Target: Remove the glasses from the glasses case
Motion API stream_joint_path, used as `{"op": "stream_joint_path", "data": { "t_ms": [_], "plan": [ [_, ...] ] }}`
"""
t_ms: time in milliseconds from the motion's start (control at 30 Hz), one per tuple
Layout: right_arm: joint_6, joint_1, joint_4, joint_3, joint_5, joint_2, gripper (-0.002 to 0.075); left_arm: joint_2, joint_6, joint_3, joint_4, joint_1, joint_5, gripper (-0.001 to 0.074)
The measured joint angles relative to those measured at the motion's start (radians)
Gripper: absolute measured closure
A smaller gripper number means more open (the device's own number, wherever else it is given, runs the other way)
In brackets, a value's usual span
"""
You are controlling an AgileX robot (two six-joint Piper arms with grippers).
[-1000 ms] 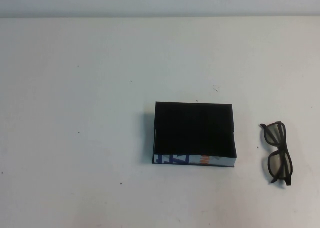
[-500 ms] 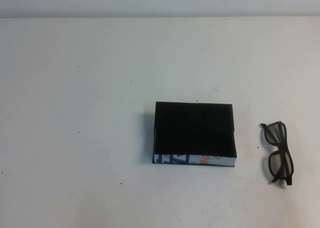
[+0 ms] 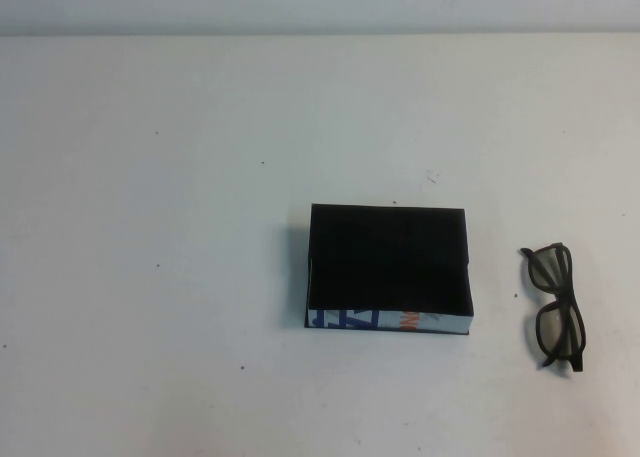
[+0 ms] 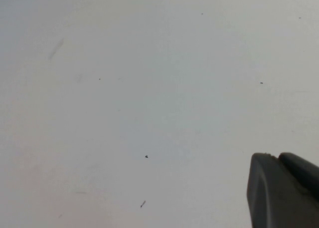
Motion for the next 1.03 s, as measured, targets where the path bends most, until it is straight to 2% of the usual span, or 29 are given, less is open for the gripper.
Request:
{"op": "stream_joint_path", "data": {
  "t_ms": [1033],
  "plan": [
    [0.008,-0.016,0.011,0.000,0.004,0.000,0.0742,0.000,0.000,0.000,0.000,0.000,0.000,0.0739]
  ]
}}
